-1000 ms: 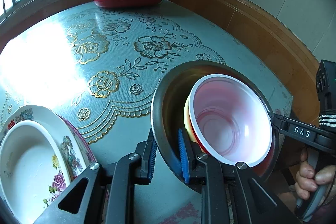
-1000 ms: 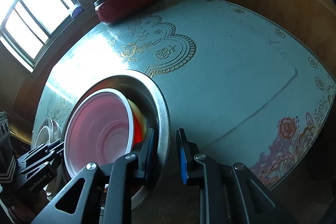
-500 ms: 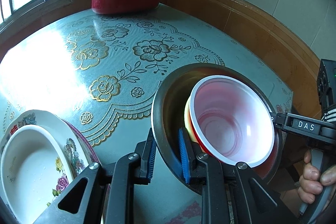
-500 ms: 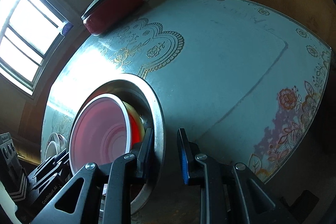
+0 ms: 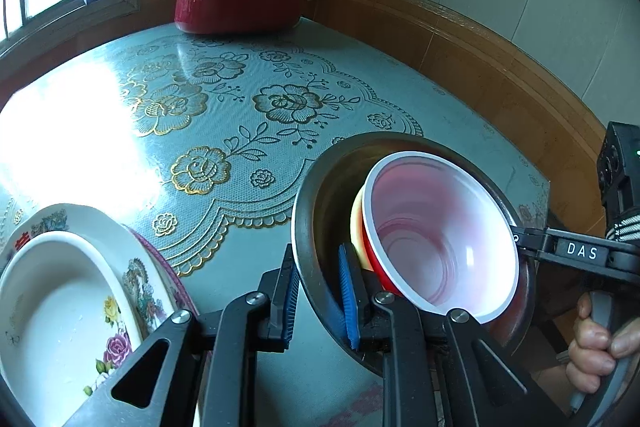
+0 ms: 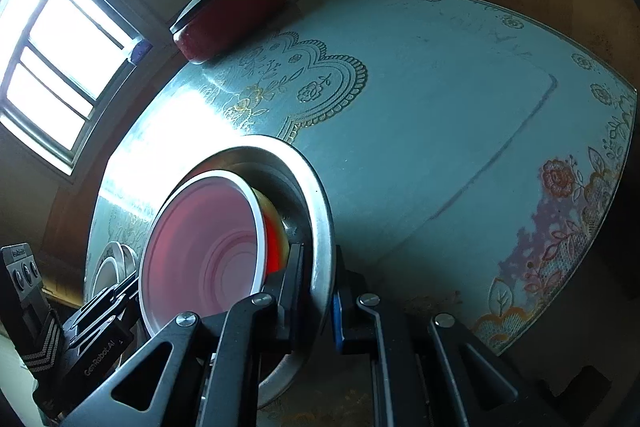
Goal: Organize plates and bowls
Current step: 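Lift the nested steel bowl stack off the table with the left tool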
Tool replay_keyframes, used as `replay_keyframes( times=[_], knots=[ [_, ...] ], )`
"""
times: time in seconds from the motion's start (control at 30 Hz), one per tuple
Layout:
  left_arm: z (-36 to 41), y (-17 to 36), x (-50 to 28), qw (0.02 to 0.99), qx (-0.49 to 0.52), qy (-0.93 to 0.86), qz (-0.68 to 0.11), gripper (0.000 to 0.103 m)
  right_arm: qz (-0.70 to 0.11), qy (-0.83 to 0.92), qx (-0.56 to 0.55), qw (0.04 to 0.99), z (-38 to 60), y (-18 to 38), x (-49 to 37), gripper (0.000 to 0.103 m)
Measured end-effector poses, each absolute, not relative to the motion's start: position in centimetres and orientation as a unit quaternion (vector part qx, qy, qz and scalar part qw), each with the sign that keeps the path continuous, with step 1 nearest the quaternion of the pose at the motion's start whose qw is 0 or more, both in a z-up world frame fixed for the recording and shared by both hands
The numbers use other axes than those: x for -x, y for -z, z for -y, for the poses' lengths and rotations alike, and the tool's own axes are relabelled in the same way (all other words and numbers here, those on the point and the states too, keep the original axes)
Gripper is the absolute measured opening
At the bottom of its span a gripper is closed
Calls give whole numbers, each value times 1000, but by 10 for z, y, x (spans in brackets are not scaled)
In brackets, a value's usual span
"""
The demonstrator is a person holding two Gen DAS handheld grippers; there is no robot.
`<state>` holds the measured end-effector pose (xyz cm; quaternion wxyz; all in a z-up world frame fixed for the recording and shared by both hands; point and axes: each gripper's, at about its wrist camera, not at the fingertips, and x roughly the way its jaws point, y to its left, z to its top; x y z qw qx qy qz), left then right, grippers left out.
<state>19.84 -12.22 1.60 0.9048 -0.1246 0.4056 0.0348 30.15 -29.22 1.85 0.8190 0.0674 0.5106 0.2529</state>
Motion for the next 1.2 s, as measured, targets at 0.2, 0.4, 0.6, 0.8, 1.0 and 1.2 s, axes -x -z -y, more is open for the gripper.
replay_keyframes(
  times=[0.2,0.4,0.6,0.8,1.0,1.2],
  knots=[
    [120,-16,-190,899,154,-40,-407,18,-510,-280,-53,812,290,-18,-302,10],
    [129,-16,-181,898,169,-59,-403,18,-514,-301,-42,802,293,-17,-305,10],
    [138,-18,-171,900,175,-75,-393,18,-516,-322,-32,793,297,-16,-305,10],
    [145,-19,-162,898,175,-97,-393,18,-515,-336,-24,788,299,-17,-300,10],
    [149,-20,-156,897,166,-112,-394,18,-516,-349,-26,782,301,-15,-296,10],
    [151,-25,-154,900,154,-108,-393,18,-522,-346,-35,779,303,-13,-292,10]
  ],
)
